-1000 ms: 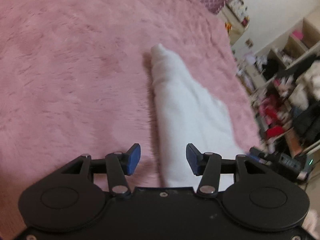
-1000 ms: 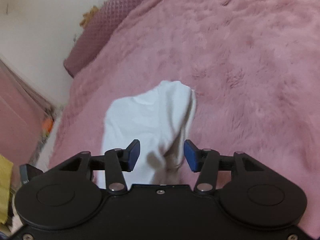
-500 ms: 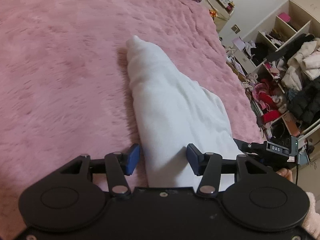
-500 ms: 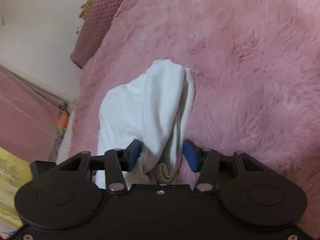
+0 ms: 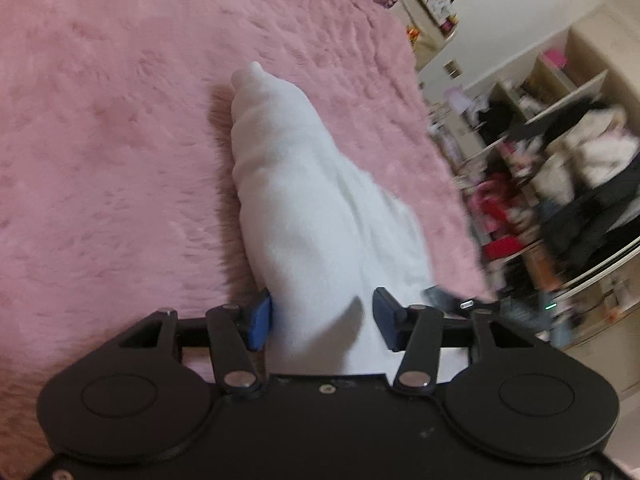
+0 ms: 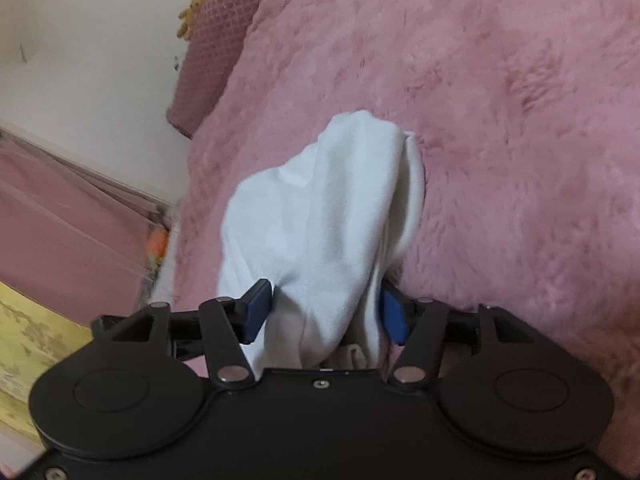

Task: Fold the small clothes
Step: 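Lift the shirt end with the right tool while the left tool grips the shirt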

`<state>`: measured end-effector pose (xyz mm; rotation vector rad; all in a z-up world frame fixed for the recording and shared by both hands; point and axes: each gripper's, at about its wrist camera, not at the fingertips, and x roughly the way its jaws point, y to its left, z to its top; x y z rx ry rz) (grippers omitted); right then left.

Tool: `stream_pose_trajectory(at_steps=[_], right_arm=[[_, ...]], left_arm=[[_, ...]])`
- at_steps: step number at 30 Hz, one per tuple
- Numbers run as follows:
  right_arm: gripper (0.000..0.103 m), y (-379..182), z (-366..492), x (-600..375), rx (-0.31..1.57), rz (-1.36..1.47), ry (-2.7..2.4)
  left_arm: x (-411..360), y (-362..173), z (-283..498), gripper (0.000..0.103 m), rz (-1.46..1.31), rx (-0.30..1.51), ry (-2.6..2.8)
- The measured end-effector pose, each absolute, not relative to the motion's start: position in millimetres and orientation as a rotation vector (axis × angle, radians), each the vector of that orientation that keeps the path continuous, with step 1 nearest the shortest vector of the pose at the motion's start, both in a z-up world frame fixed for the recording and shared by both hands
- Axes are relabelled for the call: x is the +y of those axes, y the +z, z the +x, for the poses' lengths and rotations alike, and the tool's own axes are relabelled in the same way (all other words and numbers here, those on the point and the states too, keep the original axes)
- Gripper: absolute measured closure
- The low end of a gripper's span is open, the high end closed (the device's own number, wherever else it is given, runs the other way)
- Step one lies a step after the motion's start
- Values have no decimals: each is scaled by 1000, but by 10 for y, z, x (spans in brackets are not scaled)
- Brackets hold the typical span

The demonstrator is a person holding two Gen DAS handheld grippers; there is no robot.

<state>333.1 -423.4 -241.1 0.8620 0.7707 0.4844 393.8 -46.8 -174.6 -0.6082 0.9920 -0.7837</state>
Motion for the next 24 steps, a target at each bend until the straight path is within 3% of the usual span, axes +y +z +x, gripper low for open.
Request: stream_pose_trajectory(at_steps=[3,5,8,12,15,19,24], right_arm=[[43,-2411,3336,-4243,768,872,491],[43,-2420,3317,-4272,762,886,496],[43,-2439,3304,-4277,764,885,490],[44,-2432,3331,-4248,757,879,503],[58,-2425,3354,-4247,757,889,493],[65,-2415,3334,-4274,755,917,483],[69,-2284,3292,-4235,731,911,484]], left_arm=[[-367,-1820,3975,58,-698,1011,-818],[-322,-1853,3979,76,-726,1022,-813],[-267,-1910,3964,82,-786,1028,-841],[-311,-1968,4029,77,-758,1077,-766],[-350,-2086,4108,72,-858,1119,-754],[-395,-2029,4129,82,-892,1109,-786],[-388,-1916,4143,86,-930,1094,-816]])
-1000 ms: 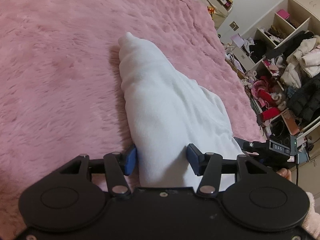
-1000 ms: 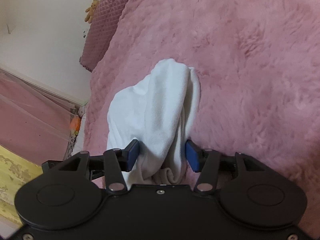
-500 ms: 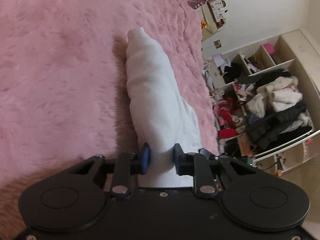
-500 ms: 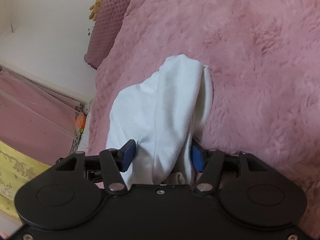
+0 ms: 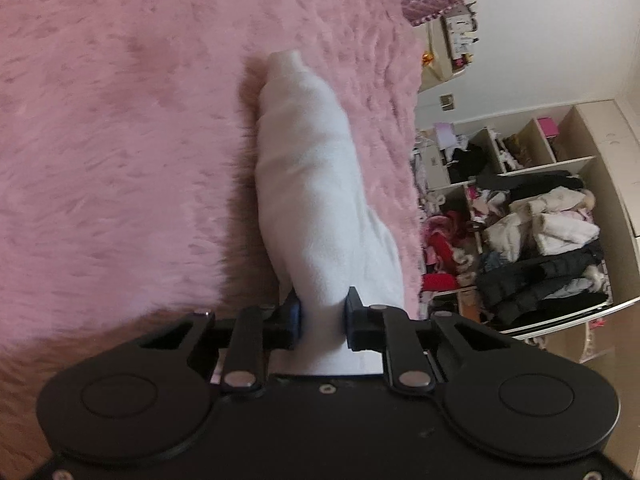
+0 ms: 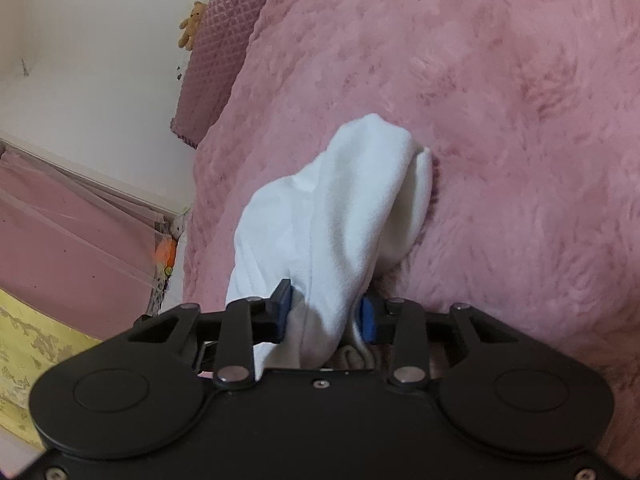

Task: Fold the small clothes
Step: 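Lift the shirt end with the right tool while the left tool grips the shirt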

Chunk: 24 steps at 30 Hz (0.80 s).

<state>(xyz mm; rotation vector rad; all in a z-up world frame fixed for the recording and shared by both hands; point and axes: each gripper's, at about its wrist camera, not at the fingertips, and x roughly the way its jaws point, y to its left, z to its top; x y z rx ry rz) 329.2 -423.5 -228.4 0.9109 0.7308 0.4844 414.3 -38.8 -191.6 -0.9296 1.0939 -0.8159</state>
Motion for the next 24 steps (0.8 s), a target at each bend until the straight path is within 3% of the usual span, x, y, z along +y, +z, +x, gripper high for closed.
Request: stream_pose_trajectory(at_steps=[16,24], right_arm=[[70,-1283,3083,-3419,608,847,695],[70,-1512,2787,-2781,652,857,746]], left_arm=[[448,-602,3636,86,-831,888,-866],[1170,-707,3067,86,-821,901,-790]])
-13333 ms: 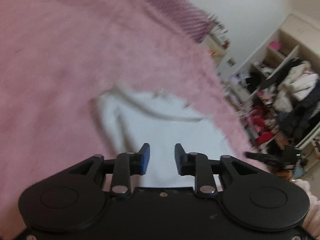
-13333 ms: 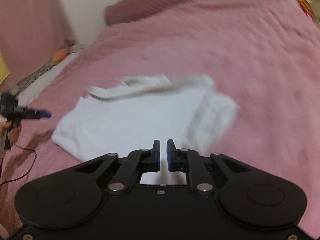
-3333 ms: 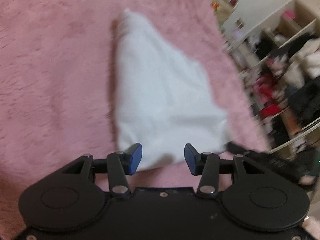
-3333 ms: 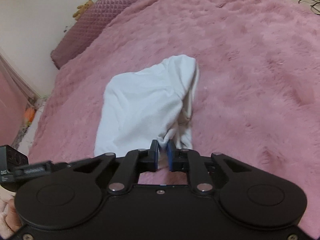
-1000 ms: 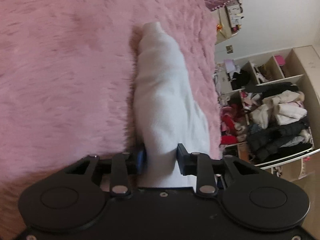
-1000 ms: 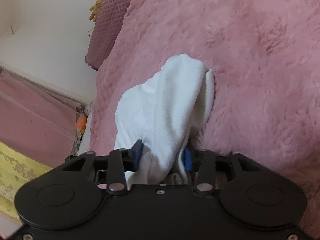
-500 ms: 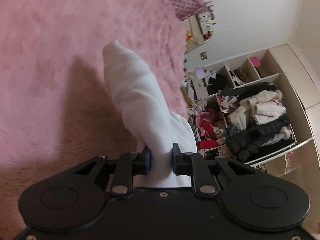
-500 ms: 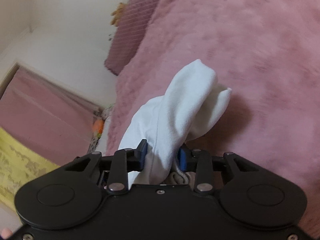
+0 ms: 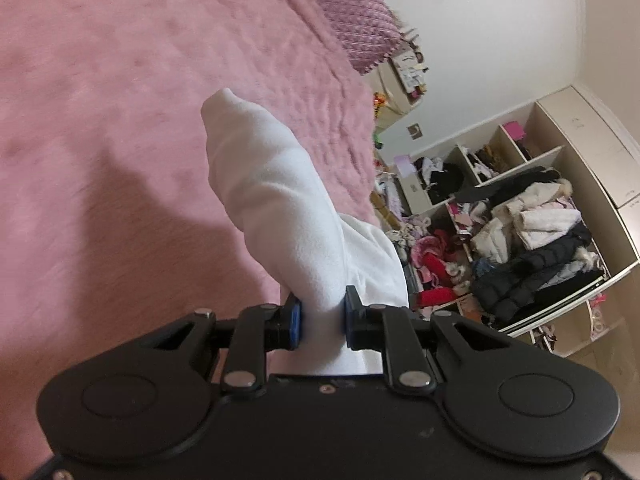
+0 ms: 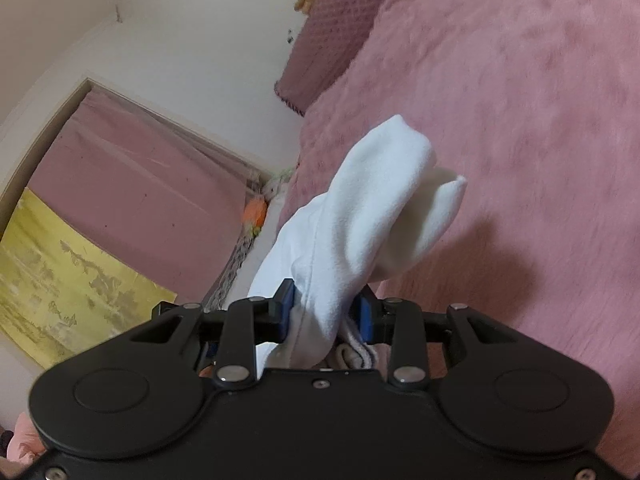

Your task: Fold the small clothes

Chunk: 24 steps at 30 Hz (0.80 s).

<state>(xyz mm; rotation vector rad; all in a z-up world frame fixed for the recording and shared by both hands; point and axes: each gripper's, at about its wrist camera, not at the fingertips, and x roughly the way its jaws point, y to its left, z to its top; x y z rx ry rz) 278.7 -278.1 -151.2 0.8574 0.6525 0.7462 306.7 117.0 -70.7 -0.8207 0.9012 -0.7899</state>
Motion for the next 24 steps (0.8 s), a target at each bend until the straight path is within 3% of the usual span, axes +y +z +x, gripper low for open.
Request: stream_pose_trajectory(at_steps=[9,13,17,22,23,24], right_arm=[[72,-2389,2445,-2622,808,914,625],[72,-2563,2371,-2749,799,973,598],[70,-2330,2267,-2828,770,892,574],[70,-1795,2339,-2821,636,658,557],[69,-1696,2409,-2772,628,592,539],[60,-1622,2495,-2713,631,524,508]], left_arm=[[1490,-1757,2684,86,-880,1036,-664],[1602,-2031,2646,78,-937,1060,-642],[1762,-1813,2555,78,-893,1028,-641],[1676,-1317,2249,71,-799,899,-717],[1556,-1257,2208,70,-780,892,-752],[1433,-1211,2175,70,-757,890,-784]])
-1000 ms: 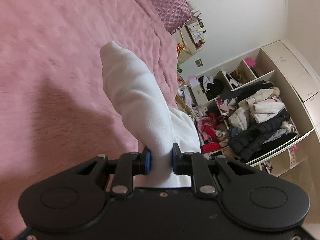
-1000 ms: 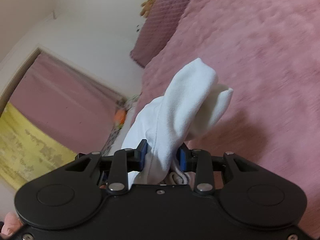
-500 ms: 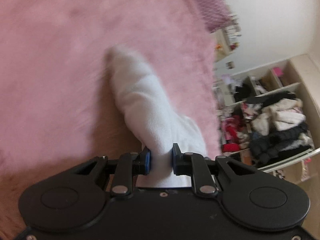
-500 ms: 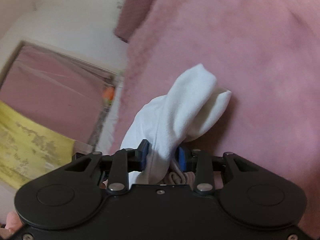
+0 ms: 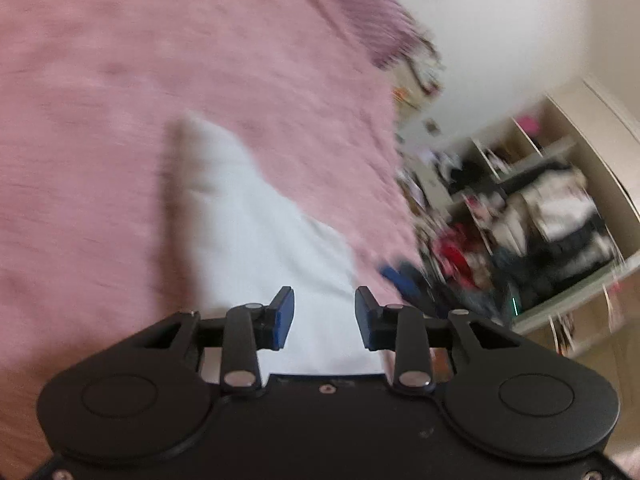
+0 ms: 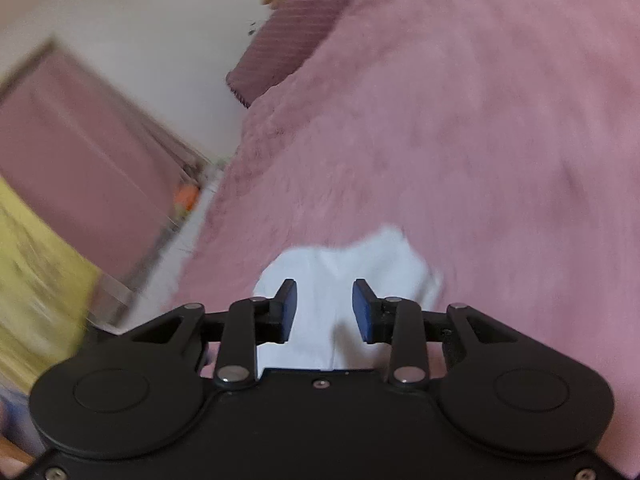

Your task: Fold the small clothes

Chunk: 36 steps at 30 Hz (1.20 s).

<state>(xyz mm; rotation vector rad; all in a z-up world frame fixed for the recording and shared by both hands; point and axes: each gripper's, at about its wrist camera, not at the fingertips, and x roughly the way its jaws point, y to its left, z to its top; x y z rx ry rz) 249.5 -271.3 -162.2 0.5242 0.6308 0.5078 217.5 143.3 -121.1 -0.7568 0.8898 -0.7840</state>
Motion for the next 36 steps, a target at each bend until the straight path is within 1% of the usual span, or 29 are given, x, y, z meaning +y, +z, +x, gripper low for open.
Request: stream_pose_trajectory(at_steps=[1,2,5,8,10,12,14,17,20,23,25,30,33,34,35,36], right_arm=[[51,-1588,2582,-2671,642,473,483],[50,-1578,2688,-2625,667,427,468],[50,-1660,2953,-2575,747,324,421],[50,-1725,3145,-2416,789,262,405],[52,-1775,3162,-2420,814,245,423],[54,-1819,3173,-2332,825,158,373],[54,-1905,3193,-2272,822,81,326],[55,-1959,3200,-2345,820,126,321],[56,-1791,2995,-2429,726,191,358],[56,-1588,2671,-2500,640,269,516],[56,-1488,2440,-2509,616,294,646],[56,-1538,2289,-2414,697,324,876],[56,-1773,2429,-2422,760,352,872],[58,-1855,2448,-2459,771,348,830],[62,-1950,2508,-2489,776,348,796],[76,-2037,2572,-2527,771,360,762]], left_arm=[[1284,-1181,2153,69,-736,895,-813],[1121,-1177,2122,69,-721,910,-843],[646,-1277,2041,69,-694,969,-952],[340,-1440,1986,69,-643,1016,-980],[214,-1607,1989,69,-629,1068,-972],[139,-1802,1967,69,-605,1131,-952],[117,-1945,1904,69,-600,1160,-944],[119,-1971,1861,69,-585,1160,-947],[29,-1865,1968,69,-595,1167,-950],[-27,-1848,2048,69,-609,1168,-955],[-14,-1860,2039,69,-609,1164,-956],[28,-1845,2030,68,-613,1159,-946],[95,-1863,1989,68,-604,1157,-939],[87,-1856,1975,68,-602,1157,-938],[90,-1858,1971,68,-602,1158,-938],[87,-1833,1970,68,-600,1159,-939]])
